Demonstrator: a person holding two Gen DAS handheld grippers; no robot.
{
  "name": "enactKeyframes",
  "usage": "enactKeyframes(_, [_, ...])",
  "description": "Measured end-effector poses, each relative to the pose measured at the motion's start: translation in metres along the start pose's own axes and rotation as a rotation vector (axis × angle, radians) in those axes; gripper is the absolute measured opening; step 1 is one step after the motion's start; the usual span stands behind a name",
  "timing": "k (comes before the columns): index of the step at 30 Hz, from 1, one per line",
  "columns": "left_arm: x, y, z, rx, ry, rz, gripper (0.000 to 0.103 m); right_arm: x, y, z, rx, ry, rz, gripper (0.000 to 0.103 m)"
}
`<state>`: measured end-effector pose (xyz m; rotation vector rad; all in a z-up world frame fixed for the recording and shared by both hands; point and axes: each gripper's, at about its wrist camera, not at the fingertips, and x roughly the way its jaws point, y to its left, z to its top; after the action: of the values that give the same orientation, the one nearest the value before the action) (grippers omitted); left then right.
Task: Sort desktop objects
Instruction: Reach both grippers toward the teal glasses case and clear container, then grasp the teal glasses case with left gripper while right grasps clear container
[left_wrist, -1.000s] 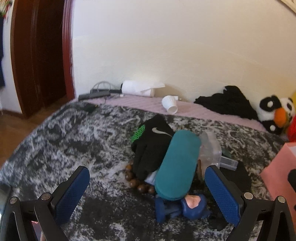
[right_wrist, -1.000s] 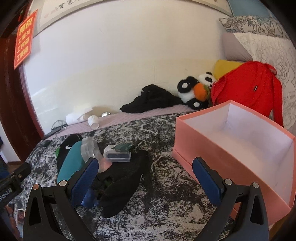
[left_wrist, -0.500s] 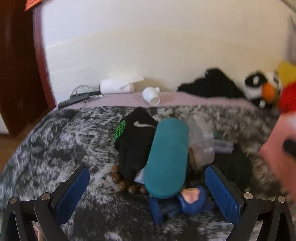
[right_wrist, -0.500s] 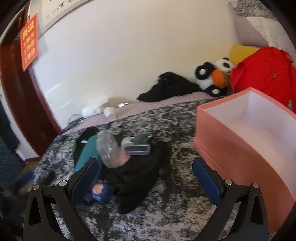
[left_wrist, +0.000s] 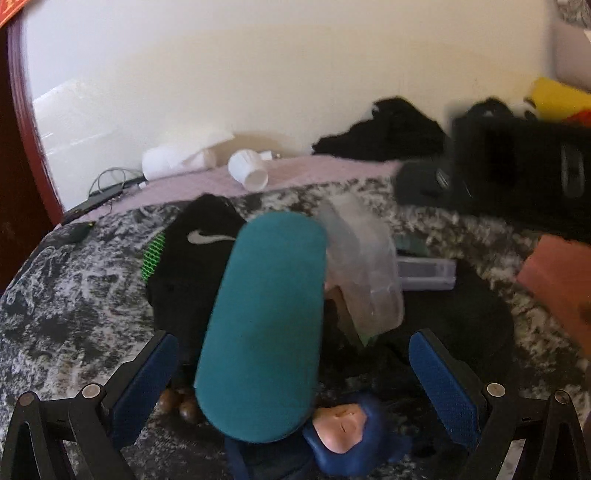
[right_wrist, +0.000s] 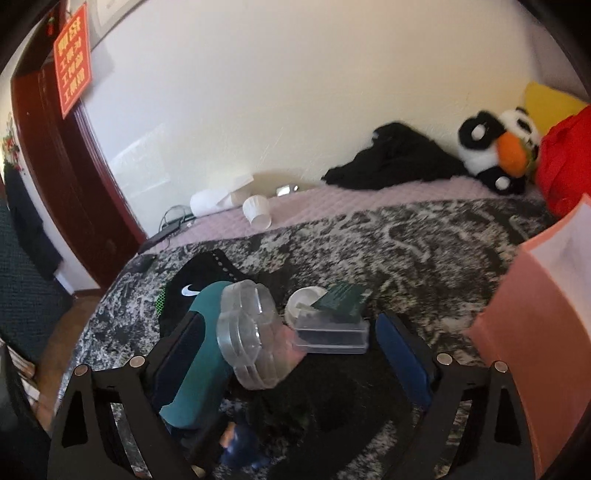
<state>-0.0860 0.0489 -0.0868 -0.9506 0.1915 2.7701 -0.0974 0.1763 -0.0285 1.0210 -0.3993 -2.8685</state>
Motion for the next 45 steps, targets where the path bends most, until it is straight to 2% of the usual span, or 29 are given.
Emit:
enactKeyframes(3, [0.012,0.000,-0.002,-0.011,0.037,-0.005,0.103,0.016,0.003,0.006,-0.024,0.038,-0.005,0.089])
enactKeyframes(6, [0.015,0.003,-0.002,-0.049,0.044,-0.027,0.103,0.025,0.010,0.006,-0.062,0.065,-0.007,0.085])
enactKeyframes(11, [0.012,0.001,0.000,-0.049,0.037,-0.026,0.103,0.035,0.011,0.006,-0.091,0.092,-0.017,0.080])
enactKeyframes(20, [0.002,-0.003,0.004,-0.017,0.009,-0.005,0.103,0.027,0.006,0.008,-0.094,0.080,-0.024,0.080])
enactKeyframes(25, [0.009,0.000,0.003,-0.020,0.039,0.011,0.102,0.034,0.010,0.005,-0.113,0.095,-0.029,0.079])
enactKeyframes(27, [0.013,0.001,0.002,-0.021,0.053,0.018,0.095,0.040,0.012,0.003,-0.136,0.114,-0.028,0.072])
enactKeyframes(28, [0.015,0.001,0.002,-0.022,0.060,0.021,0.092,0.043,0.014,0.002,-0.147,0.123,-0.028,0.064])
enactKeyframes(29, [0.016,0.002,0.002,-0.022,0.067,0.025,0.088,0.046,0.014,0.001,-0.153,0.132,-0.027,0.051])
enactKeyframes(30, [0.018,0.003,0.002,-0.023,0.074,0.028,0.079,0.050,0.015,0.000,-0.161,0.145,-0.031,0.043])
enactKeyframes(31, [0.020,0.003,0.001,-0.023,0.081,0.031,0.072,0.054,0.015,-0.001,-0.166,0.158,-0.037,0.026])
enactKeyframes(32, [0.022,0.004,0.001,-0.024,0.088,0.035,0.062,0.058,0.014,-0.002,-0.170,0.170,-0.043,0.021])
enactKeyframes(33, [0.023,0.005,0.001,-0.025,0.095,0.038,0.055,0.058,0.013,-0.003,-0.169,0.169,-0.040,0.020])
enactKeyframes(35, [0.025,0.005,0.001,-0.024,0.101,0.043,0.051,0.057,0.012,-0.004,-0.163,0.157,-0.028,0.020])
enactKeyframes(37, [0.021,0.003,0.003,-0.020,0.084,0.040,0.039,0.054,0.012,-0.003,-0.152,0.148,-0.019,0.020])
enactKeyframes(39, [0.016,0.002,0.005,-0.017,0.068,0.033,0.016,0.048,0.011,0.000,-0.139,0.127,-0.007,0.020])
enactKeyframes(41, [0.011,0.002,0.008,-0.032,0.063,0.001,0.001,0.039,0.013,0.003,-0.134,0.100,-0.002,0.020])
enactKeyframes(45, [0.008,0.008,0.008,-0.066,0.063,0.000,0.001,0.020,0.014,0.009,-0.116,0.054,0.024,0.020])
